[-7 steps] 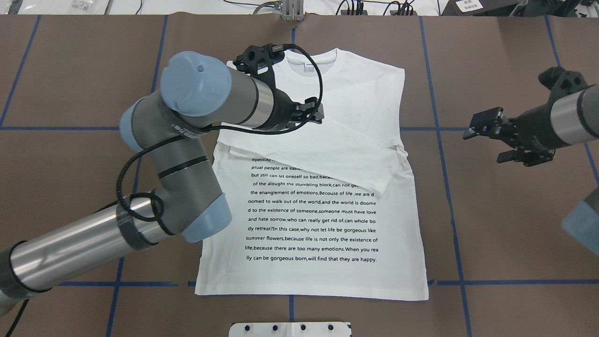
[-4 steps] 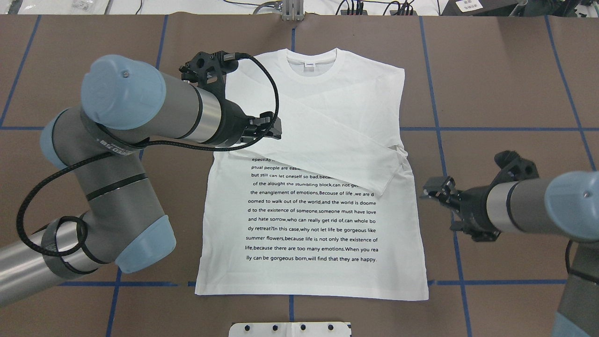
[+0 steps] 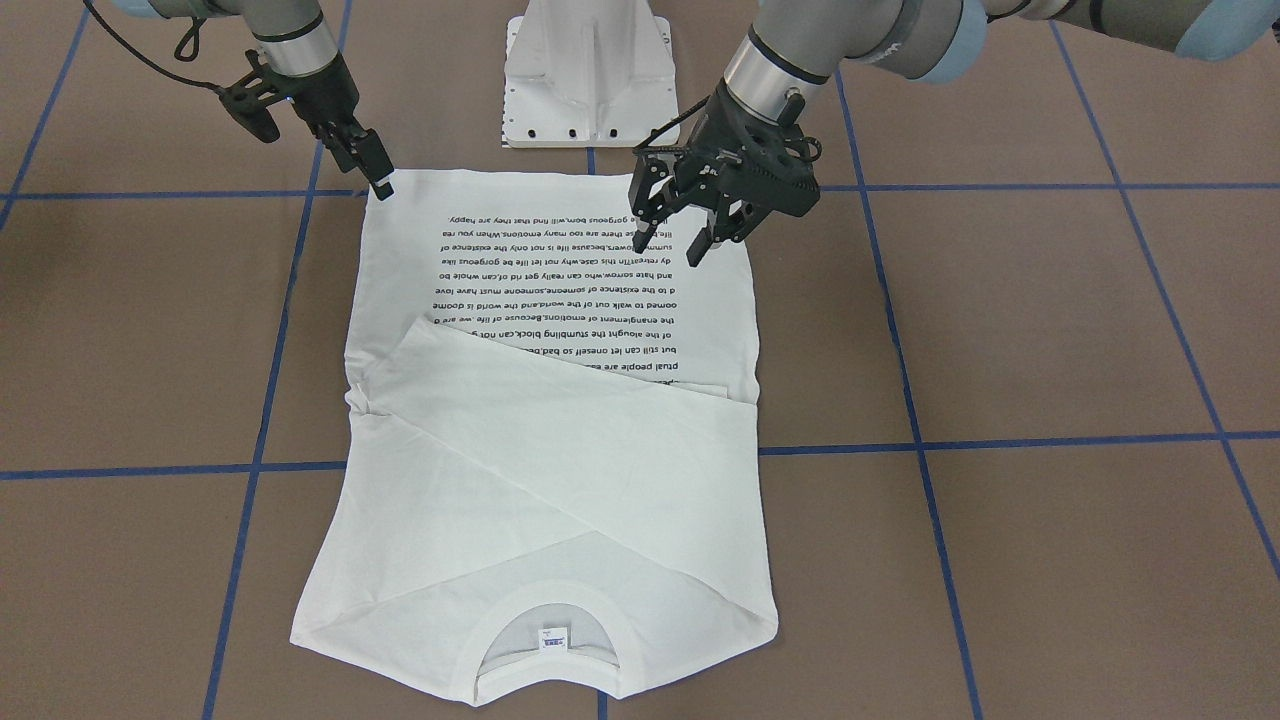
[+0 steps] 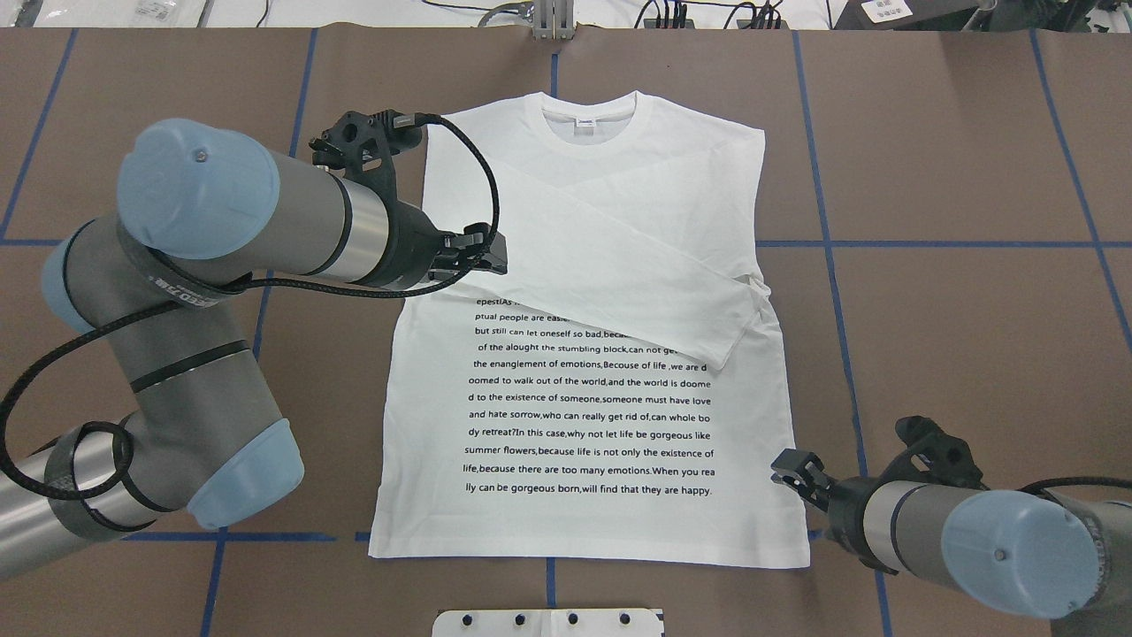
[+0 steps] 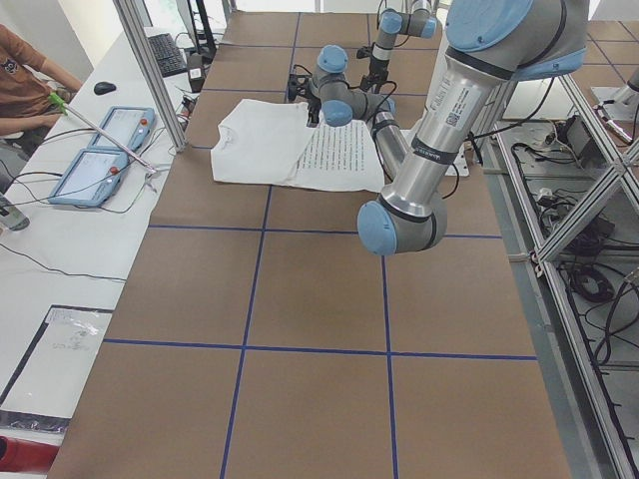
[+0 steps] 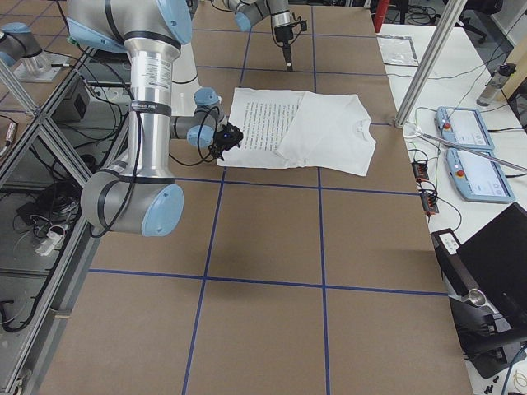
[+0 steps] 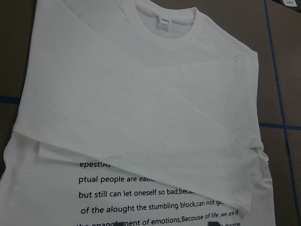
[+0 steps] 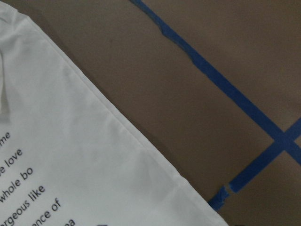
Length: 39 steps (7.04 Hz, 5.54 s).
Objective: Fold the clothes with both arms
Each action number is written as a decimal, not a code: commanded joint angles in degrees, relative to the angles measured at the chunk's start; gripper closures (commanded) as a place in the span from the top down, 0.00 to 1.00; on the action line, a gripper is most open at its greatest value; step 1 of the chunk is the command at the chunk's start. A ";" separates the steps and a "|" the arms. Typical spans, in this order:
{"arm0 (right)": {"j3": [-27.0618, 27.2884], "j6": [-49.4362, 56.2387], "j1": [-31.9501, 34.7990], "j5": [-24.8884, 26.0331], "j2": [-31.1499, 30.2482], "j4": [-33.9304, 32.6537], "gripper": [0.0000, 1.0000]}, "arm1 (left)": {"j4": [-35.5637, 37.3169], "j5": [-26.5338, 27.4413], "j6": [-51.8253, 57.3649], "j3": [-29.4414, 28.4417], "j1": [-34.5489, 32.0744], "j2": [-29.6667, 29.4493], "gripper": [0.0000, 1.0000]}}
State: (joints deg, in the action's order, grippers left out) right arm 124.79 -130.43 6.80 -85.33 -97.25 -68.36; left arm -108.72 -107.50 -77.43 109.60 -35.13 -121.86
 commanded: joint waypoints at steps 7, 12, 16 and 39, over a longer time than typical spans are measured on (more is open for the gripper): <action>-3.59 -0.44 -4.25 0.17 1.45 -0.20 0.79 | -0.17 0.01 -1.06 0.26 0.06 1.27 0.69; -3.50 -1.41 -4.42 -0.01 1.10 -0.37 0.00 | -0.18 0.01 -1.06 0.26 0.06 1.36 0.69; 0.26 -1.41 -3.98 -0.01 0.57 -0.72 0.00 | 1.41 -3.59 -9.99 2.42 1.64 7.02 0.69; 3.61 -1.41 -7.13 -1.33 1.10 -0.64 0.00 | 6.86 5.37 -33.38 16.16 30.28 26.67 0.00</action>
State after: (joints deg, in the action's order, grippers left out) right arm 127.82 -131.77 1.37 -86.68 -96.14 -68.99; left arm -101.79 -102.15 -108.26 123.65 -7.38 -96.43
